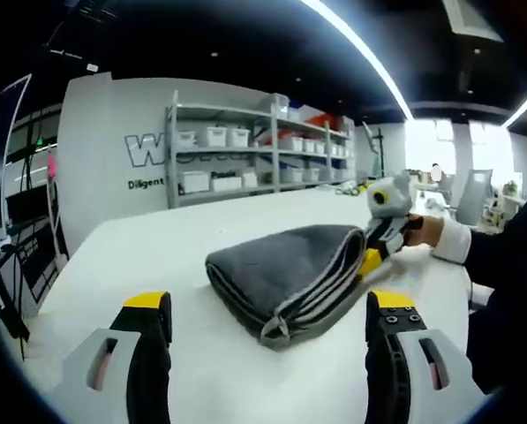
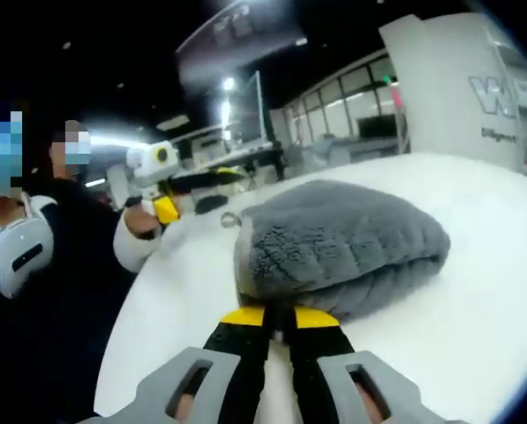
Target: Open the folded towel by lifting each exposed corner and separating the folded layers until the towel lies flat within the target outline without major curled edges
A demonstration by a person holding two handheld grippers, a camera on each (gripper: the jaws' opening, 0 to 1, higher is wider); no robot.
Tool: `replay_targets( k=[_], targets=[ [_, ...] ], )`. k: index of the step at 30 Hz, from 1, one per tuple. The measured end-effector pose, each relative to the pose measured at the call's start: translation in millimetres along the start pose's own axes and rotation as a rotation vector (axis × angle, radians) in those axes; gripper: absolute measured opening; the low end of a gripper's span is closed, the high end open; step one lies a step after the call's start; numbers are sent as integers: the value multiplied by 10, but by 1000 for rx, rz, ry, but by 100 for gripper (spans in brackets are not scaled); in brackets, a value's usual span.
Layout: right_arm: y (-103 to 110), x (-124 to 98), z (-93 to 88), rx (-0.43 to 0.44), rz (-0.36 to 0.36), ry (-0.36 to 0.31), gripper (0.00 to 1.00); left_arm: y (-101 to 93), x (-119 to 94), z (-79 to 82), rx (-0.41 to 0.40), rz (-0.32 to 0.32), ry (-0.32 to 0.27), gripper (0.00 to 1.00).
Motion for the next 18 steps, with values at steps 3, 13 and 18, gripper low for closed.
replay_targets(
  k=[3, 13, 18],
  targets=[
    [4, 3, -1, 3, 2, 1, 3, -36, 36, -28, 29, -9, 3, 86],
    [19, -15, 6, -31, 4, 20, 4, -153, 237, -164, 89, -20, 54, 75],
    [30, -47, 16, -62, -1, 22, 5, -127, 310, -219, 130, 4, 83, 74]
  ],
)
Point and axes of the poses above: the point that each gripper's makers call its tool centre point, and the gripper's own axes: x roughly forward along the fingers, y roughly to its left, z roughly out of its top, the point moved 4 cm from there along -x, roughly backward along the fingers, and after that the axes turned 7 degrees about z, right-handed, at the moved point
